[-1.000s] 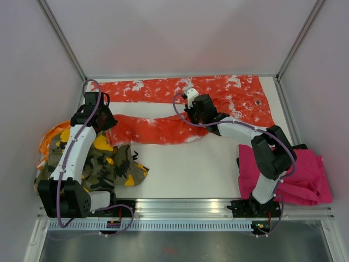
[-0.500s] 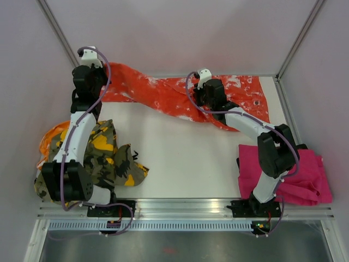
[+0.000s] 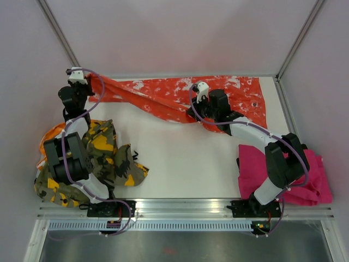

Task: Fold and stack the trousers
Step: Flatten the trousers out

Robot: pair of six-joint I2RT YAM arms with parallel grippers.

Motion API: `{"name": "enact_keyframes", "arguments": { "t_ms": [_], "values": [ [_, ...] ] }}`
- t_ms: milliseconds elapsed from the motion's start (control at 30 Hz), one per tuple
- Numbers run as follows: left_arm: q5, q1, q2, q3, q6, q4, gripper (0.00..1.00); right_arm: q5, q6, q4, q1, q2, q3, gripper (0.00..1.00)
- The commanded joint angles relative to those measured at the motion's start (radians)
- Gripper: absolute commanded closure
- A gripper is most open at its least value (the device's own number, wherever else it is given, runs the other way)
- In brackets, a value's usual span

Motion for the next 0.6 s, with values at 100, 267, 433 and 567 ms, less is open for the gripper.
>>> {"name": "enact_keyframes", "arguments": {
  "t_ms": [100, 267, 433, 567],
  "values": [
    [-0.099, 0.025, -0.001, -0.068, 0.075, 0.313, 0.98, -0.172, 0.058, -0.081, 0.014, -0.012, -0.063, 1.00],
    [-0.068, 0.025, 0.036, -0.040, 0.039, 0.398, 0.98, -0.139, 0.026, -0.159, 0.066, -0.010, -0.105, 1.00],
    [-0.093, 0.028, 0.077, 0.000, 0.052, 0.489, 0.96, -0.145, 0.038, -0.172, 0.100, 0.043, -0.158, 1.00],
    [-0.108, 0.046, 0.065, 0.037, 0.075, 0.404, 0.27, -0.139, 0.053, -0.174, 0.100, 0.088, -0.169, 1.00]
  ]
}}
